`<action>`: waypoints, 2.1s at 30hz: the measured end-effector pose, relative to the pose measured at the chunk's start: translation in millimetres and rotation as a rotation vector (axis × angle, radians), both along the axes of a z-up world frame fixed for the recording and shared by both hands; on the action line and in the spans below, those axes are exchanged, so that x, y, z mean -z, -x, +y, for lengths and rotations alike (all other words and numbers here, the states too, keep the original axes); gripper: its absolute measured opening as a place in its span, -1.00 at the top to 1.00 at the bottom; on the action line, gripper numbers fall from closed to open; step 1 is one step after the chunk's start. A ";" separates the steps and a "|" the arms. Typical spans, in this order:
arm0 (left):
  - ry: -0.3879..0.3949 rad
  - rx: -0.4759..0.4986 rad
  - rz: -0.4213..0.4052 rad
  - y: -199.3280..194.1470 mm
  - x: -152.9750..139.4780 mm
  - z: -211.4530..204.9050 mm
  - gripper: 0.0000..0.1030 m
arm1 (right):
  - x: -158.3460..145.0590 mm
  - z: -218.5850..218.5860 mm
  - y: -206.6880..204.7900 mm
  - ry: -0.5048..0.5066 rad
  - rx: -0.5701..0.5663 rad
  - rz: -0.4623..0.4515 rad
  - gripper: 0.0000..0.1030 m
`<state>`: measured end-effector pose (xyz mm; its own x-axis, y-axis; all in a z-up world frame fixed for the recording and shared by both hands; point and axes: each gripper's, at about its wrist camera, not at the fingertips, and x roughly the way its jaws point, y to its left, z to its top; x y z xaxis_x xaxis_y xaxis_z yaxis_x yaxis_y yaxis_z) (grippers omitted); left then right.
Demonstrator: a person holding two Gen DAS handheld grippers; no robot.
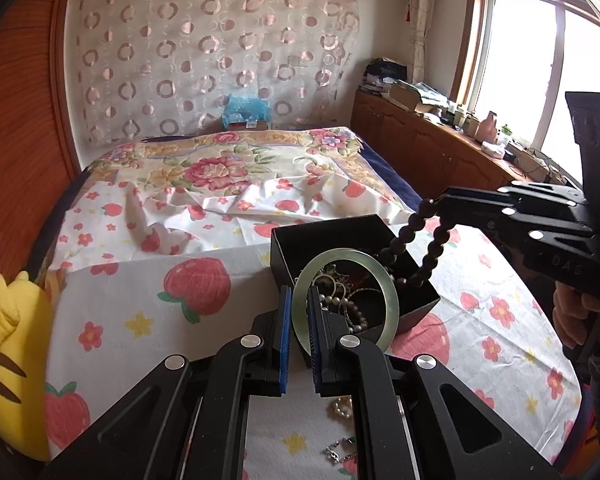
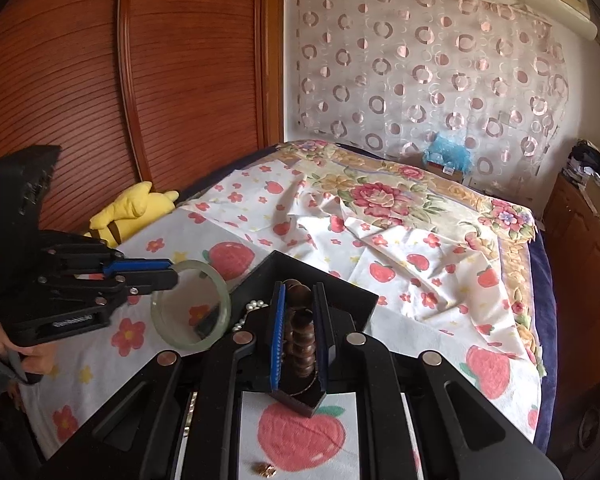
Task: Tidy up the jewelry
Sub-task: 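Carry the bangle and bracelet over the black box and open both tools, then withdraw both tools from the box toward the remaining jewelry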
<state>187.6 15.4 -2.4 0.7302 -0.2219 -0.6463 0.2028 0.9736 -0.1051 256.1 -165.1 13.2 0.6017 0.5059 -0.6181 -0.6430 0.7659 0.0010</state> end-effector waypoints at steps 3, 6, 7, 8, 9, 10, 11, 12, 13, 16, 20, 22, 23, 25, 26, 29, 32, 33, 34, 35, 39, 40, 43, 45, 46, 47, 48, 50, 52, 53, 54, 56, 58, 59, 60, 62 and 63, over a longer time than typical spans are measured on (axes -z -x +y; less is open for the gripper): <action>0.001 -0.002 0.003 -4.0 0.7 0.4 0.86 | 9.8 2.1 -11.4 0.023 0.022 0.006 0.71; 0.000 -0.002 0.004 -5.0 0.9 0.5 0.86 | 16.7 1.9 -21.4 0.028 0.044 0.014 0.71; 0.002 -0.003 0.003 -4.2 0.8 0.5 0.86 | 18.4 1.5 -24.9 0.027 0.050 0.015 0.71; 0.002 -0.003 0.003 -4.8 1.0 0.5 0.86 | 20.5 0.8 -28.1 0.023 0.056 0.021 0.71; 0.002 -0.003 0.003 -5.5 1.3 0.6 0.86 | 22.1 0.3 -29.9 0.019 0.058 0.028 0.70; 0.001 -0.003 0.003 -4.3 1.1 0.4 0.86 | 23.8 -0.5 -31.4 0.014 0.060 0.036 0.70; 0.002 -0.003 0.003 -3.8 1.1 0.4 0.86 | 26.1 -1.0 -32.0 0.007 0.060 0.049 0.69; 0.003 -0.003 0.005 -5.0 1.6 0.9 0.86 | 27.3 -1.6 -32.0 -0.001 0.054 0.057 0.69; 0.005 -0.001 0.005 -6.3 1.7 0.9 0.86 | 28.9 -2.4 -31.2 -0.014 0.042 0.072 0.69; 0.003 0.002 0.006 -9.4 3.3 -0.2 0.86 | 30.8 -5.1 -25.7 -0.026 0.036 0.084 0.68; -0.002 0.014 0.007 -16.7 8.3 -8.1 0.85 | 31.8 -15.2 -16.6 -0.030 0.053 0.084 0.68; -0.003 0.021 0.009 -22.4 10.5 -11.0 0.85 | 32.8 -21.7 -13.1 -0.030 0.068 0.086 0.68; -0.006 0.025 0.013 -25.7 12.3 -13.3 0.85 | 34.8 -26.4 -10.5 -0.031 0.081 0.091 0.68; -0.010 0.033 0.026 -33.1 17.0 -17.5 0.85 | 38.5 -33.1 -6.7 -0.033 0.095 0.098 0.67; -0.011 0.038 0.032 -36.3 19.4 -19.7 0.85 | 41.0 -37.4 -3.8 -0.035 0.104 0.102 0.67; -0.028 0.049 0.051 -45.8 28.4 -27.5 0.85 | 48.2 -49.3 3.3 -0.034 0.127 0.114 0.67; -0.038 0.061 0.069 -51.9 34.9 -32.9 0.85 | 54.4 -59.4 11.6 -0.042 0.146 0.128 0.67; -0.040 0.064 0.075 -52.9 37.2 -34.2 0.85 | 56.2 -62.1 14.8 -0.045 0.150 0.132 0.67; -0.041 0.071 0.084 -53.9 40.2 -36.6 0.84 | 58.2 -64.3 17.4 -0.046 0.152 0.136 0.67; -0.041 0.077 0.092 -54.4 41.8 -37.4 0.84 | 60.1 -65.5 19.4 -0.047 0.154 0.140 0.67; -0.041 0.082 0.093 -48.6 40.5 -39.4 0.77 | 70.1 -68.5 32.9 -0.043 0.159 0.161 0.67; -0.042 0.080 0.090 -46.6 39.2 -39.4 0.70 | 72.0 -68.2 35.4 -0.040 0.159 0.166 0.67; -0.041 0.073 0.067 -34.2 32.5 -38.3 0.62 | 79.1 -68.1 43.0 -0.032 0.157 0.180 0.67; -0.033 0.073 0.059 -24.4 27.9 -36.1 0.61 | 83.4 -66.0 48.1 -0.023 0.154 0.187 0.67; -0.031 0.074 0.056 -21.1 26.0 -35.3 0.60 | 85.4 -64.8 50.5 -0.019 0.152 0.189 0.67; -0.031 0.073 0.053 -16.1 24.4 -34.4 0.60 | 87.2 -64.1 52.3 -0.018 0.150 0.192 0.67; -0.031 0.071 0.049 -11.1 23.1 -33.0 0.57 | 88.4 -63.6 53.3 -0.019 0.150 0.195 0.67; -0.027 0.070 0.047 -3.5 20.8 -29.0 0.47 | 90.6 -62.5 55.4 -0.024 0.148 0.202 0.54; -0.032 0.066 0.047 3.0 20.0 -25.8 0.46 | 93.1 -60.7 56.6 -0.022 0.140 0.206 0.43; -0.038 0.065 0.046 6.9 20.2 -25.1 0.46 | 94.6 -59.3 57.4 -0.018 0.136 0.209 0.43; -0.045 0.064 0.046 10.6 20.5 -24.1 0.46 | 95.3 -58.7 58.0 -0.016 0.133 0.211 0.43; -0.050 0.060 0.049 15.0 21.6 -19.5 0.45 | 97.3 -56.9 59.1 -0.012 0.129 0.213 0.43; -0.046 0.055 0.059 20.0 24.9 -14.1 0.45 | 98.8 -55.3 60.6 -0.008 0.124 0.216 0.43; -0.046 0.052 0.066 22.1 26.9 -11.7 0.45 | 100.1 -53.1 61.9 -0.002 0.119 0.217 0.43; -0.046 0.048 0.073 24.1 29.9 -8.9 0.45 | 100.6 -52.2 62.5 0.003 0.116 0.217 0.43; -0.048 0.043 0.089 27.6 35.2 -5.3 0.44 | 104.1 -48.4 65.5 0.016 0.104 0.222 0.43; -0.048 0.041 0.099 29.8 38.5 -3.4 0.44 | 105.6 -47.1 66.2 0.020 0.099 0.224 0.43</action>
<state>157.8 12.0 -40.9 0.6532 -0.2172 -0.7254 0.2338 0.9690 -0.0796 189.9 -212.2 -92.3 0.4947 0.4377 -0.7508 -0.5504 0.8264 0.1192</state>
